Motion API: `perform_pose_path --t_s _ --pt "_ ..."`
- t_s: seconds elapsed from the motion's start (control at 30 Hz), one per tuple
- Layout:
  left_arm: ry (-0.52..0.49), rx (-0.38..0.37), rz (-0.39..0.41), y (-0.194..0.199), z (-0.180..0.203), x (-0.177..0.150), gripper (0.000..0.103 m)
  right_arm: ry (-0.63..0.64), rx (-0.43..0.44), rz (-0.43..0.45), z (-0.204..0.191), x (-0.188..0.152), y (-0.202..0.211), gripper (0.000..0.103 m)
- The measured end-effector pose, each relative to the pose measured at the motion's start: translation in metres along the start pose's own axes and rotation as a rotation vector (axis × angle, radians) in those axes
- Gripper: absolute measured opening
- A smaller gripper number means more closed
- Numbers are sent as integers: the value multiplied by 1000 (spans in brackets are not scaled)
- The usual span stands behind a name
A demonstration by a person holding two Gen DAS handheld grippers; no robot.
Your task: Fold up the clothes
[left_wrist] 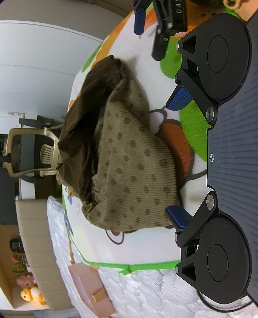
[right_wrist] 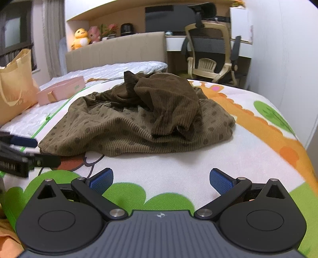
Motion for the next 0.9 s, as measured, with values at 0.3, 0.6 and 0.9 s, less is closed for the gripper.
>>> perform_pose_path --t_s 0.3,0.6,0.9 --pt "-42 -37 82 -29 -17 65 103 -105 1 -114 50 24 -34 103" --pt "-99 -45 87 -91 -39 90 103 -104 -29 -198 63 14 -48 103" --pt "188 -126 37 -154 -118 127 103 -37 -18 -233 62 43 -54 103"
Point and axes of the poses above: each gripper's, at about its wrist camera, not at the fingertips, and y roughly against the way its jaws point, z to its right, x to its top, the point moved 1 cm from there along -y, roughly the way its jaws point, and after that the axes turned 8 degrees about z, right-handed, at the moved point
